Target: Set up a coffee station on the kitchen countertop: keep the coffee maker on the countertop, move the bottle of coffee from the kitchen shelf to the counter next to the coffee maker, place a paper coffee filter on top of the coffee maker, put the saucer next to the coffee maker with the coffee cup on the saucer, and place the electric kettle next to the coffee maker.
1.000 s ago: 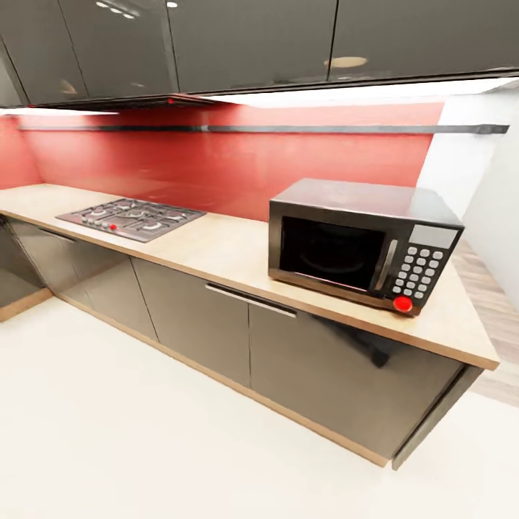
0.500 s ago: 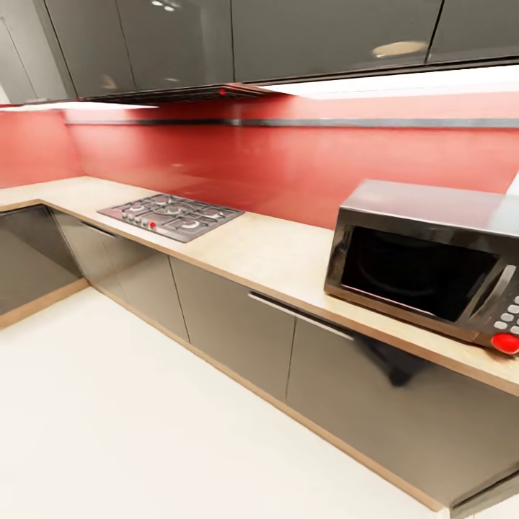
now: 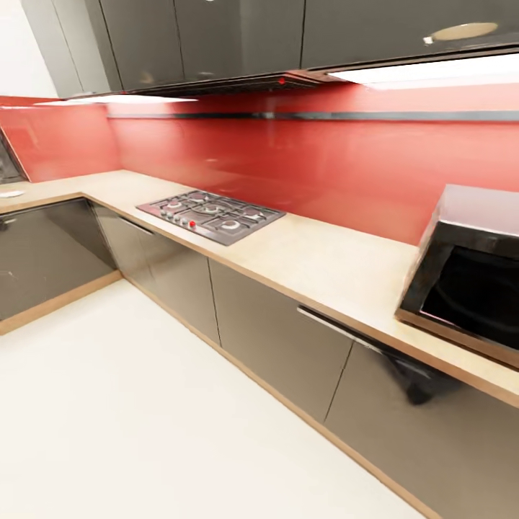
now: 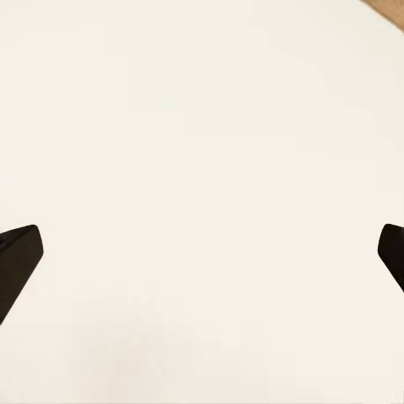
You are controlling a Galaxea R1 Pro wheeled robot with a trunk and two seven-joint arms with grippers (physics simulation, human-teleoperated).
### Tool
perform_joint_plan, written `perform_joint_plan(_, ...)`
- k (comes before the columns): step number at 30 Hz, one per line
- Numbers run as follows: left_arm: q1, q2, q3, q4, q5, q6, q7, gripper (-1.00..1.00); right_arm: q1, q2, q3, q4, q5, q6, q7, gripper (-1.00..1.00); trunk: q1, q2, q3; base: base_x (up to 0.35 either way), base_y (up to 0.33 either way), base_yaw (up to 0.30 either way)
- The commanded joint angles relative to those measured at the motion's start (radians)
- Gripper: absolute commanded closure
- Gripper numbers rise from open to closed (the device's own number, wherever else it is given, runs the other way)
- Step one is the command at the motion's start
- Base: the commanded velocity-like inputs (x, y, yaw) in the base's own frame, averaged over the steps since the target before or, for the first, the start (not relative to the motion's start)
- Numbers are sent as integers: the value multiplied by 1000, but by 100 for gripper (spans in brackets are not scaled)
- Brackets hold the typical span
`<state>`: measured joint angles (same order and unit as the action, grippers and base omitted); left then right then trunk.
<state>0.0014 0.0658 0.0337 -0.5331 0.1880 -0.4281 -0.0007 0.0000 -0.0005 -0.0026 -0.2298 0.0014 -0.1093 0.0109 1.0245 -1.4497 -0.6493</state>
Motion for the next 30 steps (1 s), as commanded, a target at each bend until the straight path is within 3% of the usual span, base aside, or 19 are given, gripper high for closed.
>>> perform_joint_plan(1,0,0,-1,-1,5,-1,0,-100,0,0,0,0,0,-3,1,-100,0,0,-2,246,223,212)
perform_joint_plan(30,0,0,-1,-1,5,-1,0,-100,0,0,1,0,0,-3,1,-100,0,0,-38,251,223,212)
